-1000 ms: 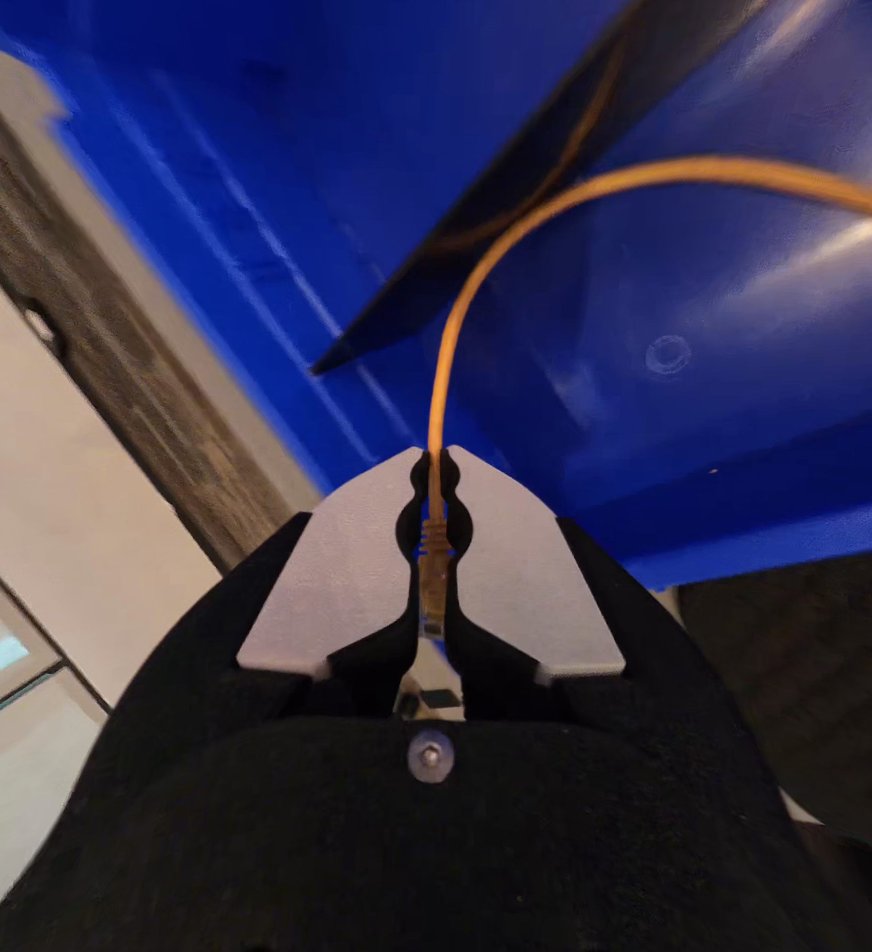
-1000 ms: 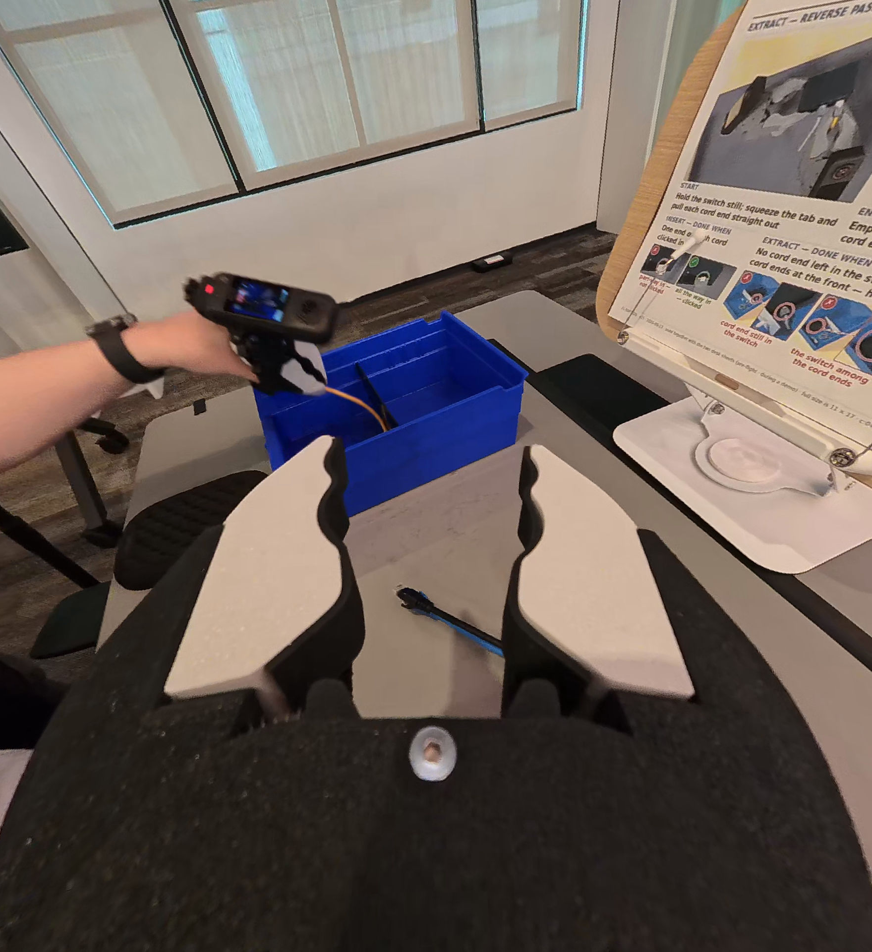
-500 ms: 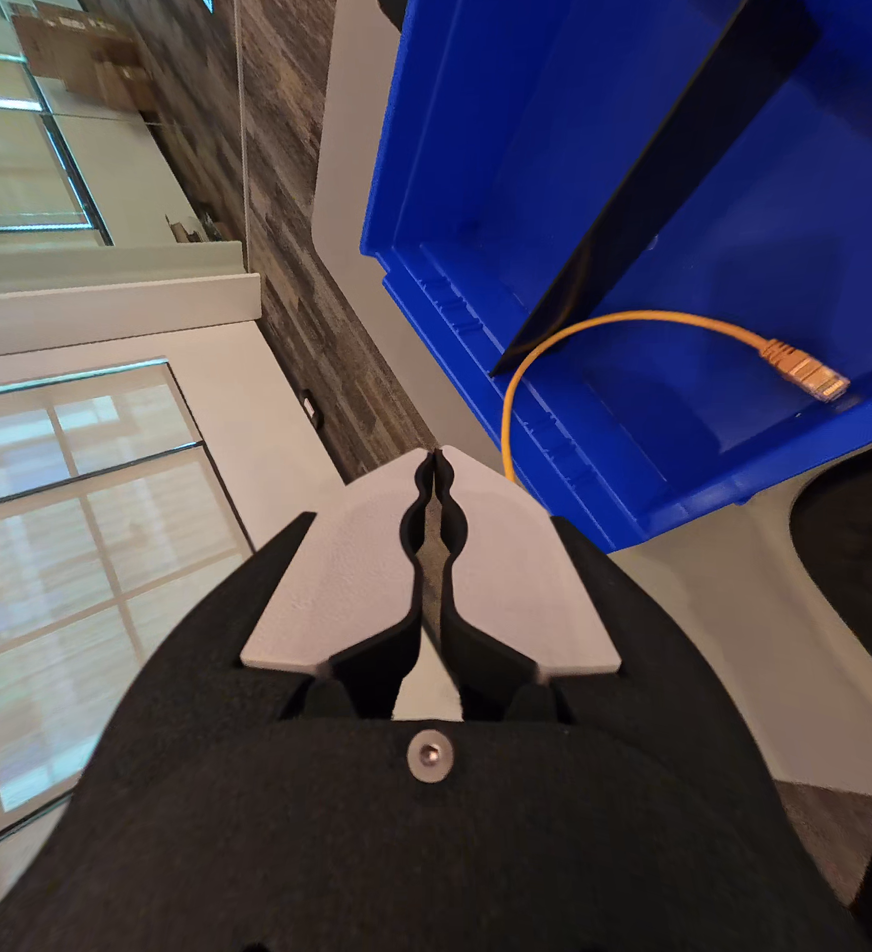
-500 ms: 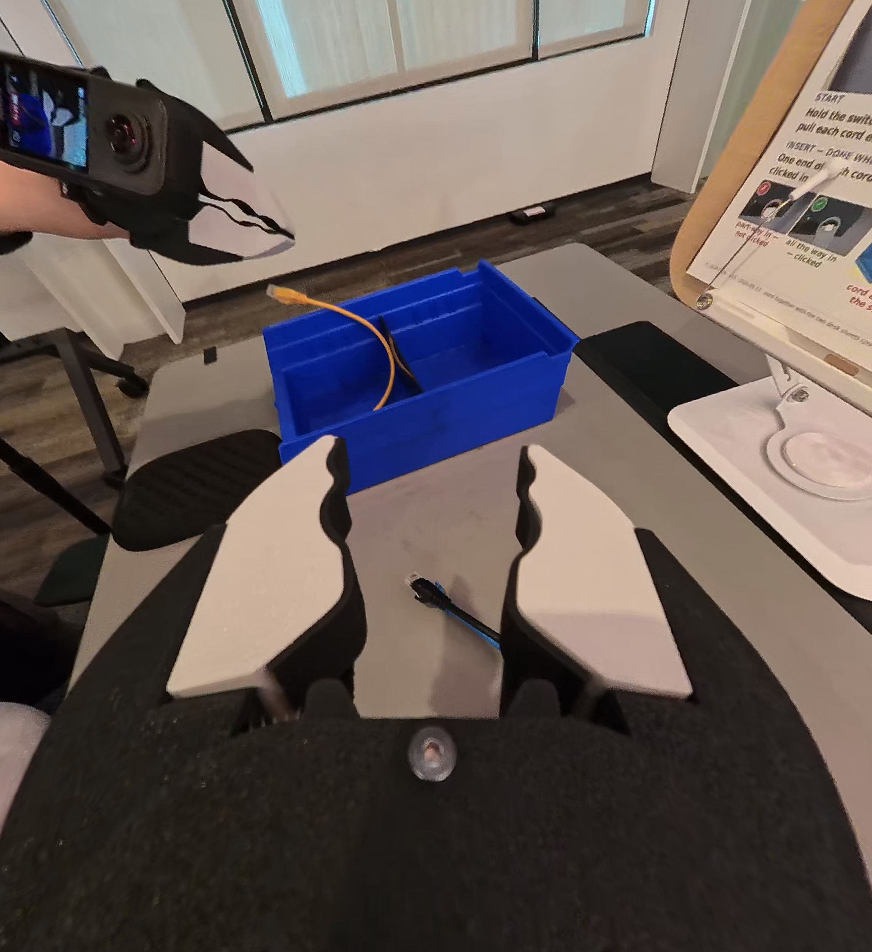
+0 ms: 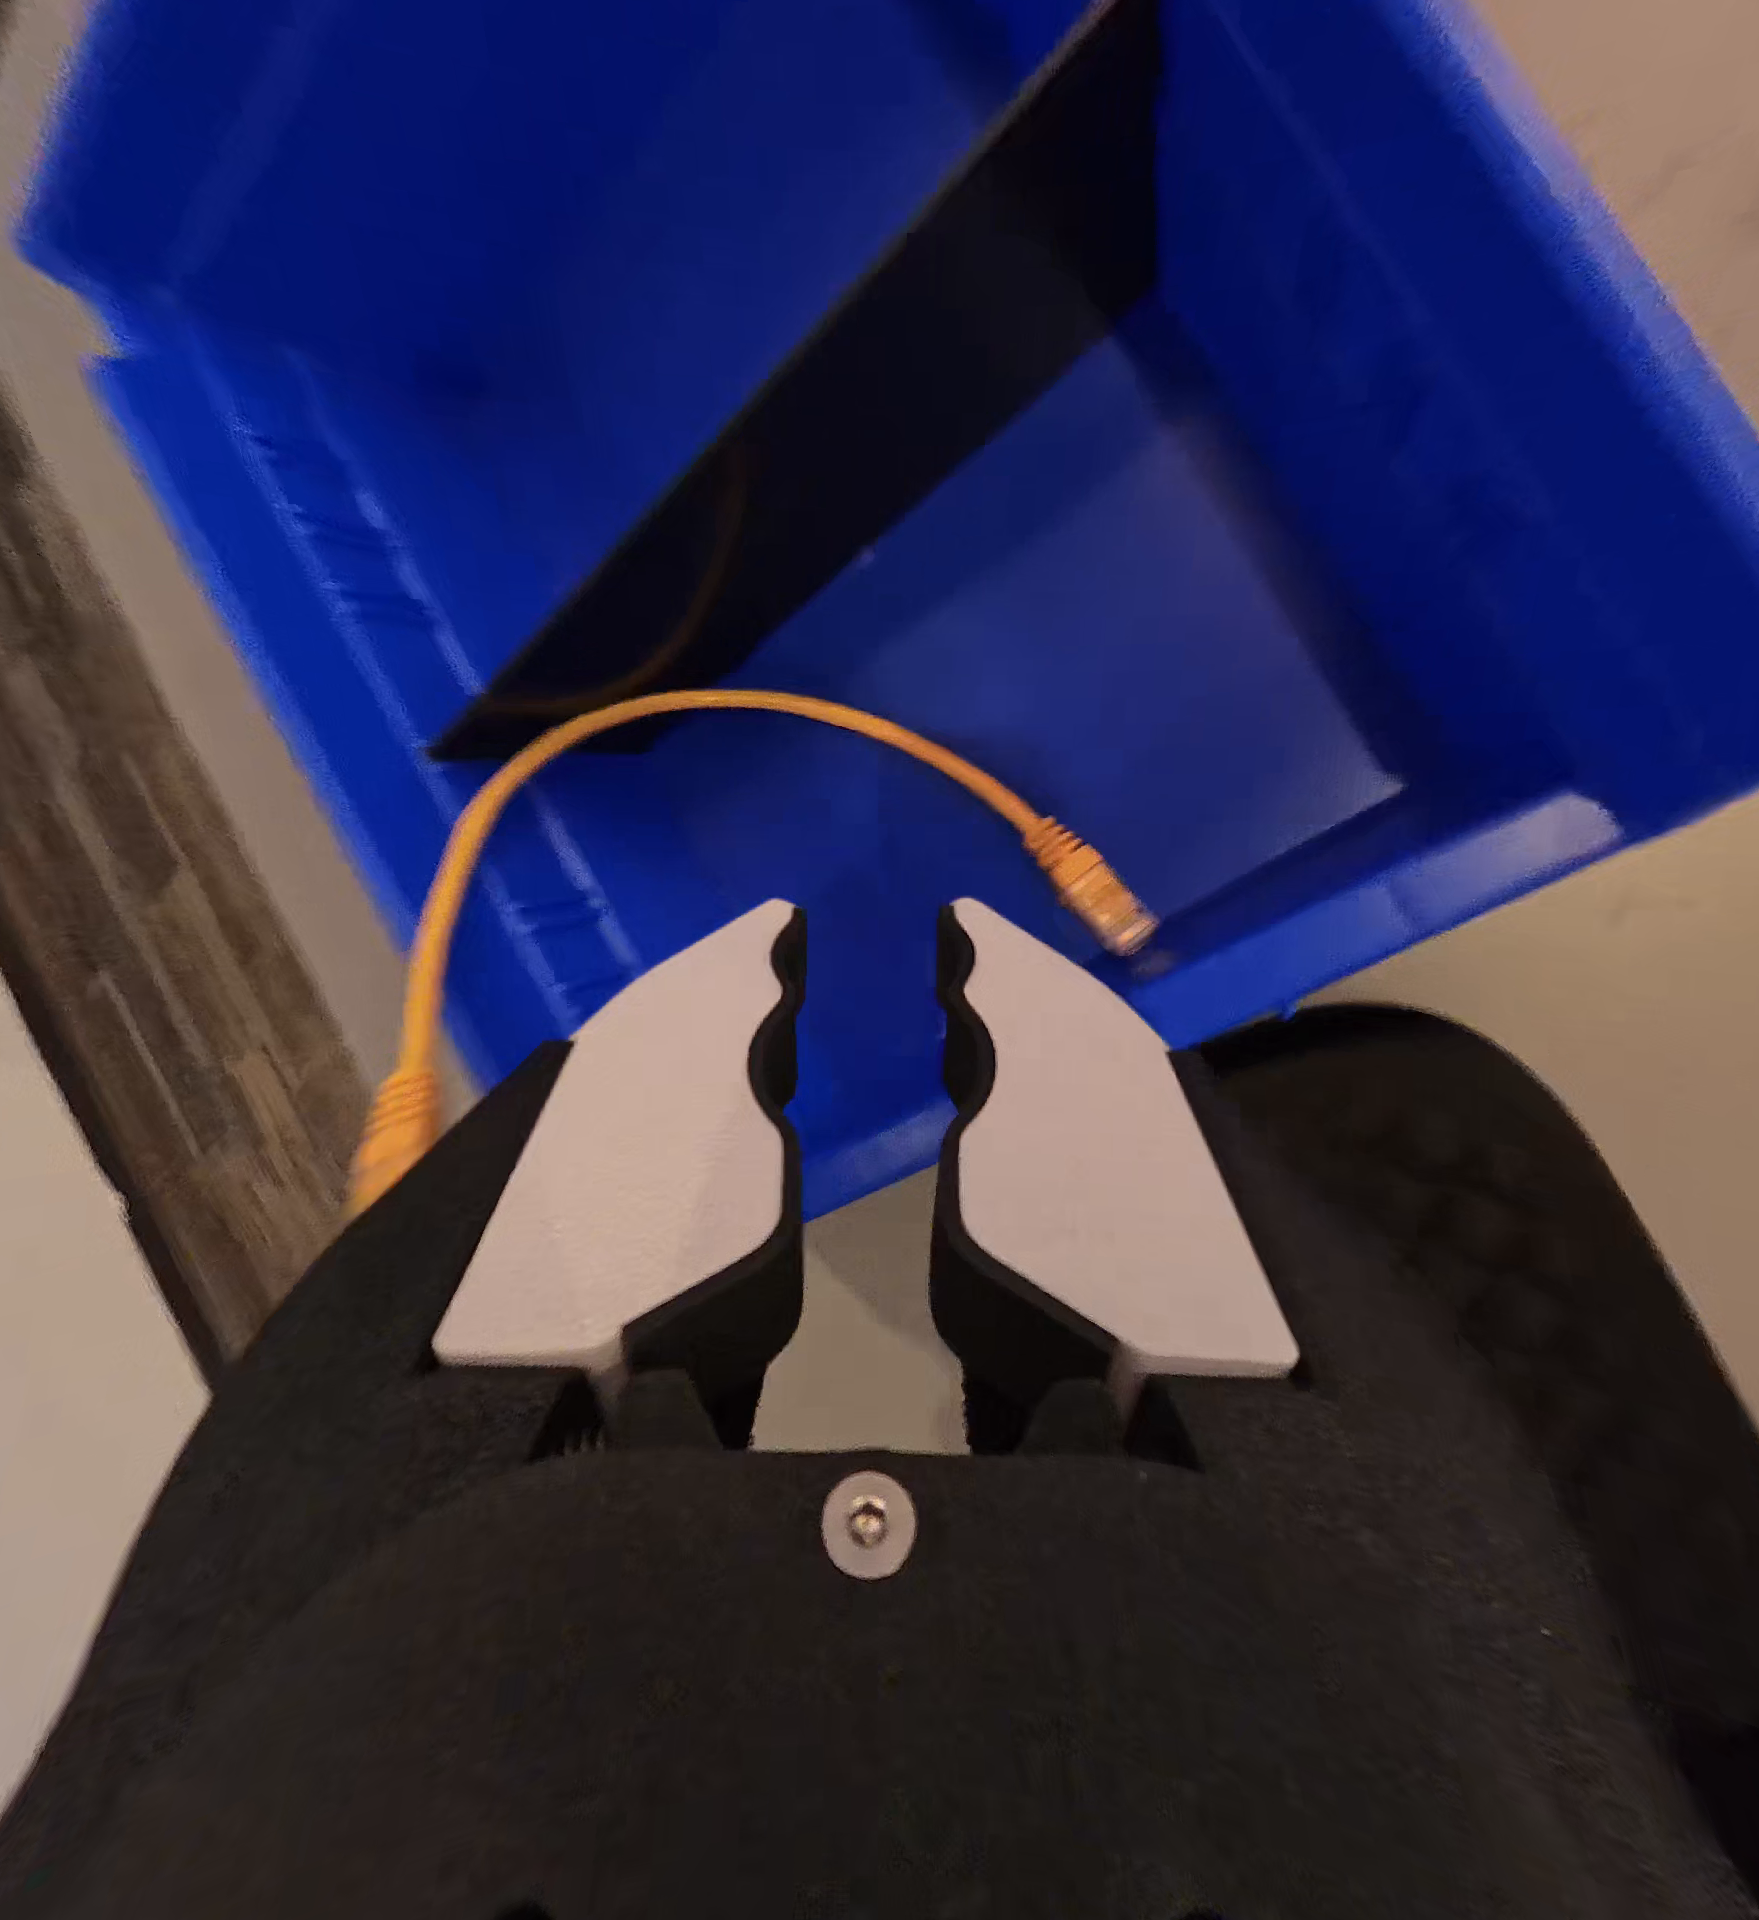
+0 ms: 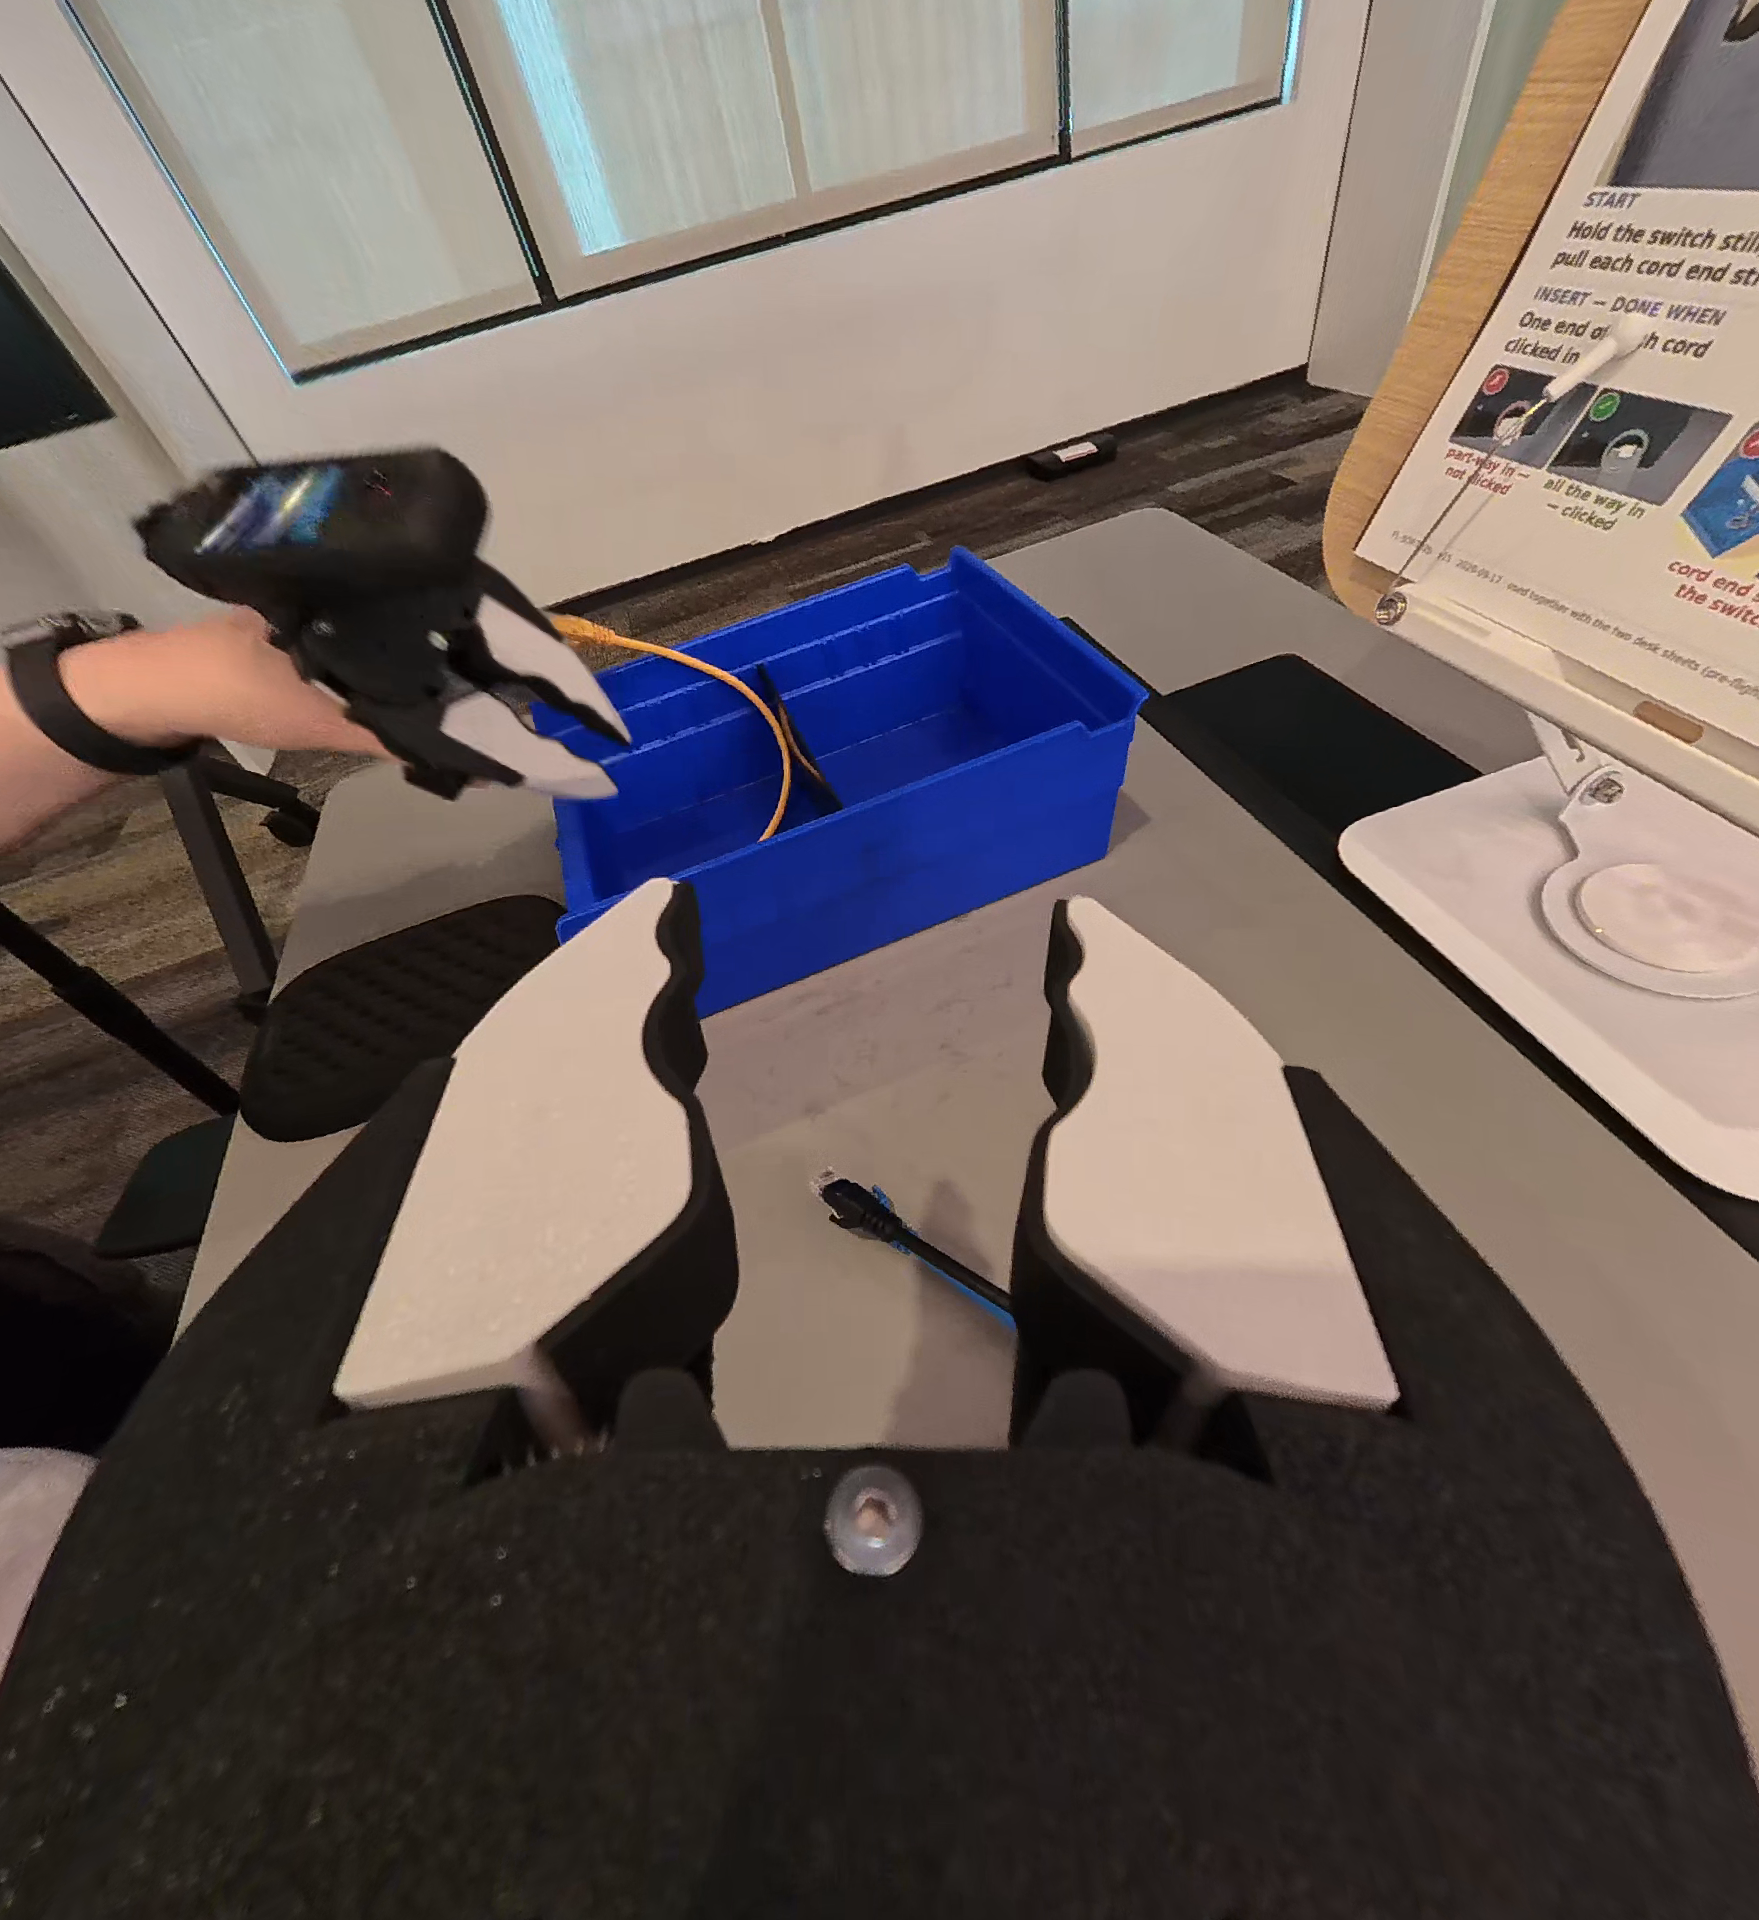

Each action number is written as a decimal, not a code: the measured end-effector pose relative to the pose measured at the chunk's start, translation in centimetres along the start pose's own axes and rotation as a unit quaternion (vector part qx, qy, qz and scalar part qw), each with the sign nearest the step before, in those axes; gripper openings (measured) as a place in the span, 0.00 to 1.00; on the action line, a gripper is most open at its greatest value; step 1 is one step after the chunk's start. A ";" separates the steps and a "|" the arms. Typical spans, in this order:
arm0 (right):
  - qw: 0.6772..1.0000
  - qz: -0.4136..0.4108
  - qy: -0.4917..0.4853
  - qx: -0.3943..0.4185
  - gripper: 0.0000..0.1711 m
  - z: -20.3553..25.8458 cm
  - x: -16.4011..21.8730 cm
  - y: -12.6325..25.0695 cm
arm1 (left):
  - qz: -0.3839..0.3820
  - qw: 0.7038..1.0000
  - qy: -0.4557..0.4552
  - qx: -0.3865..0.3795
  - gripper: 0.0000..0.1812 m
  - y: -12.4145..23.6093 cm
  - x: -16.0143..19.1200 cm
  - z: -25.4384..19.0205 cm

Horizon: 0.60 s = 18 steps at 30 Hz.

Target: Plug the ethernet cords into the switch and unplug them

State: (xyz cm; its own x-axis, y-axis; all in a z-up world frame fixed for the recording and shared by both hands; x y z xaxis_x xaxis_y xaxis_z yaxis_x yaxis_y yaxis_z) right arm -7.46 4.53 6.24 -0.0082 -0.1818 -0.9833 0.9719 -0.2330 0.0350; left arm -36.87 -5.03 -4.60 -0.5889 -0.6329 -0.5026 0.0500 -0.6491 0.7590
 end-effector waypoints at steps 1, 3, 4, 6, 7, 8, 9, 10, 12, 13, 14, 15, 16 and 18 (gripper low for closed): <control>1.000 0.000 -0.003 -0.002 0.36 0.0 0.1 -0.1 | 0.006 1.000 0.016 0.014 0.12 -1.1 0.1 -0.7; 1.000 0.004 -0.005 0.000 0.36 0.0 0.3 -0.1 | 0.013 0.997 0.062 0.038 0.09 -3.1 0.0 -1.7; 1.000 0.008 -0.004 0.001 0.36 0.0 0.5 -0.2 | 0.019 0.996 0.080 0.045 0.10 -3.9 0.1 -2.0; 1.000 0.015 0.000 0.006 0.36 -0.1 0.8 -0.2 | 0.043 0.993 0.105 0.041 0.16 -5.2 0.5 -1.9; 1.000 0.016 0.001 0.008 0.36 -0.2 0.9 -0.2 | 0.056 0.990 0.120 0.044 0.19 -5.6 0.7 -1.9; 1.000 0.017 0.000 0.007 0.36 -0.2 0.9 -0.3 | 0.070 0.987 0.137 0.055 0.19 -5.9 0.9 -2.1; 1.000 0.018 -0.001 0.006 0.36 -0.2 1.0 -0.4 | 0.083 0.983 0.151 0.070 0.19 -6.1 1.1 -2.4; 1.000 0.019 -0.002 0.005 0.36 -0.3 1.1 -0.5 | 0.094 0.979 0.163 0.081 0.17 -6.2 1.2 -2.6; 1.000 0.025 -0.002 0.004 0.36 -0.3 1.3 -0.6 | 0.119 0.974 0.174 0.089 0.16 -6.3 1.5 -2.7; 1.000 0.028 -0.002 0.003 0.36 -0.4 1.4 -0.6 | 0.136 0.971 0.174 0.093 0.16 -6.3 1.8 -2.7; 1.000 0.030 -0.002 0.003 0.36 -0.4 1.5 -0.7 | 0.153 0.968 0.174 0.094 0.17 -6.3 2.0 -2.8; 1.000 0.031 -0.001 0.004 0.36 -0.4 1.5 -0.7 | 0.166 0.966 0.175 0.096 0.17 -6.3 2.1 -2.8; 1.000 0.030 -0.001 0.004 0.36 -0.4 1.5 -0.7 | 0.179 0.962 0.181 0.102 0.17 -6.3 2.2 -3.0; 1.000 0.028 -0.001 0.002 0.36 -0.3 1.4 -0.6 | 0.212 0.952 0.189 0.112 0.17 -6.3 2.4 -3.4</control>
State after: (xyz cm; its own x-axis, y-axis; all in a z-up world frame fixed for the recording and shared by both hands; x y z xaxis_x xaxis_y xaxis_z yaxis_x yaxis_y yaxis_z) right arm -8.02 4.71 4.79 0.0468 -0.1962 -0.9795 0.9698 -0.2262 0.0917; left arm -35.88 -3.89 -12.02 -0.2191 -0.9524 -0.2118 0.0214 -0.2217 0.9749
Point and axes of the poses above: each gripper's, where its closed fingertips meet, y back along the fingers, x out of its underside, z = x × y across the jaws, the point moved 2 cm from there along y, back along the fingers, and after that the axes turned 12 degrees about -z, right-handed, at the moved point
